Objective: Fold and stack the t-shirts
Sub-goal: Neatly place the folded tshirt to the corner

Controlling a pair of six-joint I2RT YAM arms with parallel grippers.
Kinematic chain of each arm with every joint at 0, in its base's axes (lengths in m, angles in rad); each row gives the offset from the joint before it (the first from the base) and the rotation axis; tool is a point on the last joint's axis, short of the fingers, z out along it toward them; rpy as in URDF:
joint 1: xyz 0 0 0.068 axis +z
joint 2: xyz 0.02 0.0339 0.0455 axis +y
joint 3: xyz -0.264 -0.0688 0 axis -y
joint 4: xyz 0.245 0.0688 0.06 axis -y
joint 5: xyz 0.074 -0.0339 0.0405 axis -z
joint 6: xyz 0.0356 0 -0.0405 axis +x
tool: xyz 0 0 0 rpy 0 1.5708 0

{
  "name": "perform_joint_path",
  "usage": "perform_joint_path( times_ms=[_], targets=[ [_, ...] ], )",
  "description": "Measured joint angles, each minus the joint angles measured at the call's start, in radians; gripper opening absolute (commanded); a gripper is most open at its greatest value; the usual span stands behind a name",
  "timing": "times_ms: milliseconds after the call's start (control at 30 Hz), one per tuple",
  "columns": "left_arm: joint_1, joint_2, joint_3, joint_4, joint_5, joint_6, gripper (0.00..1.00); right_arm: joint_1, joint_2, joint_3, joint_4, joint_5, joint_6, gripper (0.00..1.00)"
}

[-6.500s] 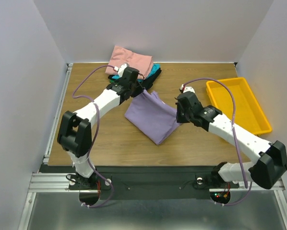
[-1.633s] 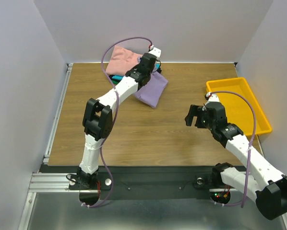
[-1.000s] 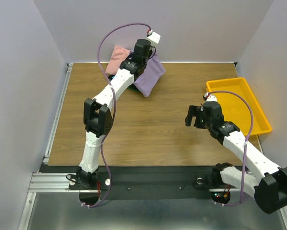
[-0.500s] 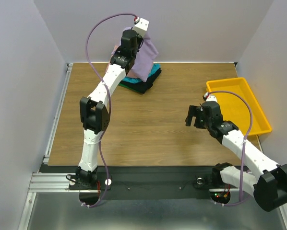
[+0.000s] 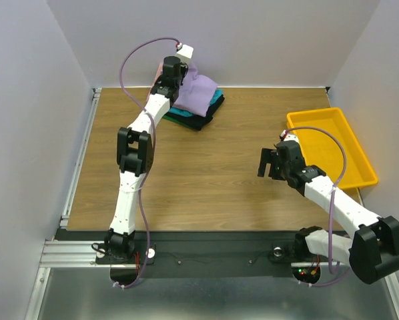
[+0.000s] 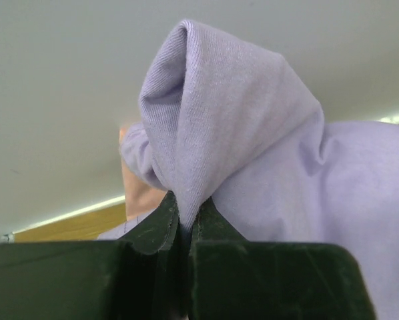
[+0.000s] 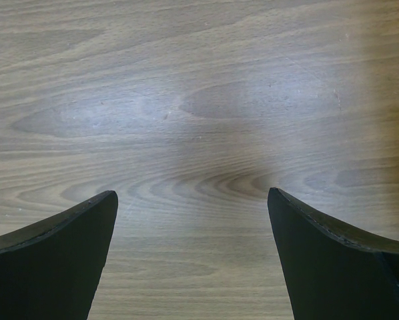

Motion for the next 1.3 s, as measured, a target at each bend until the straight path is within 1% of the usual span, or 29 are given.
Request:
perform_joint_path(
  times_ms=[67, 100, 133, 200, 233, 267, 433, 667, 867, 1033, 1167, 1300],
  targets=[
    [0.015, 0.003, 0.0, 0.011, 0.005, -0.019, 0.3, 0.0, 0.008, 0.001, 0.0, 0.006, 0.0, 1.0],
    [0.027, 0.003, 0.0, 0.017, 0.007, -0.026, 0.61, 0.0, 0.014, 0.002, 0.0, 0.011, 0.0, 1.0],
    [0.034, 0.003, 0.003, 0.022, 0.012, -0.034, 0.75, 0.0, 0.018, 0.002, 0.0, 0.013, 0.001, 1.0],
    [0.045, 0.003, 0.006, 0.039, 0.013, -0.047, 0.91, 0.0, 0.023, 0.003, 0.0, 0.013, 0.001, 1.0],
    [0.049, 0.003, 0.007, 0.047, 0.01, -0.053, 0.93, 0.0, 0.026, 0.006, 0.0, 0.012, 0.001, 1.0],
    [0.053, 0.003, 0.01, 0.058, 0.003, -0.056, 0.98, 0.0, 0.031, 0.01, 0.0, 0.012, 0.001, 1.0],
    [0.07, 0.003, 0.018, 0.1, -0.024, -0.078, 0.98, 0.0, 0.046, 0.021, 0.001, 0.012, 0.002, 1.0],
    [0.071, -0.015, -0.005, 0.103, -0.023, -0.115, 0.98, 0.0, 0.046, 0.023, 0.0, 0.011, 0.009, 1.0],
    [0.069, -0.044, -0.018, 0.107, 0.061, -0.189, 0.98, 0.0, 0.017, 0.023, 0.0, 0.009, 0.019, 1.0],
    [0.069, -0.039, -0.016, 0.116, 0.149, -0.242, 0.98, 0.0, 0.005, 0.023, 0.0, 0.006, 0.023, 1.0],
    [0.069, 0.032, 0.053, 0.159, 0.188, -0.266, 0.98, 0.0, 0.006, 0.023, 0.0, 0.005, 0.03, 1.0],
    [0.073, 0.119, 0.088, 0.222, 0.211, -0.296, 0.99, 0.0, 0.021, 0.023, 0.0, 0.004, 0.044, 1.0]
  ],
)
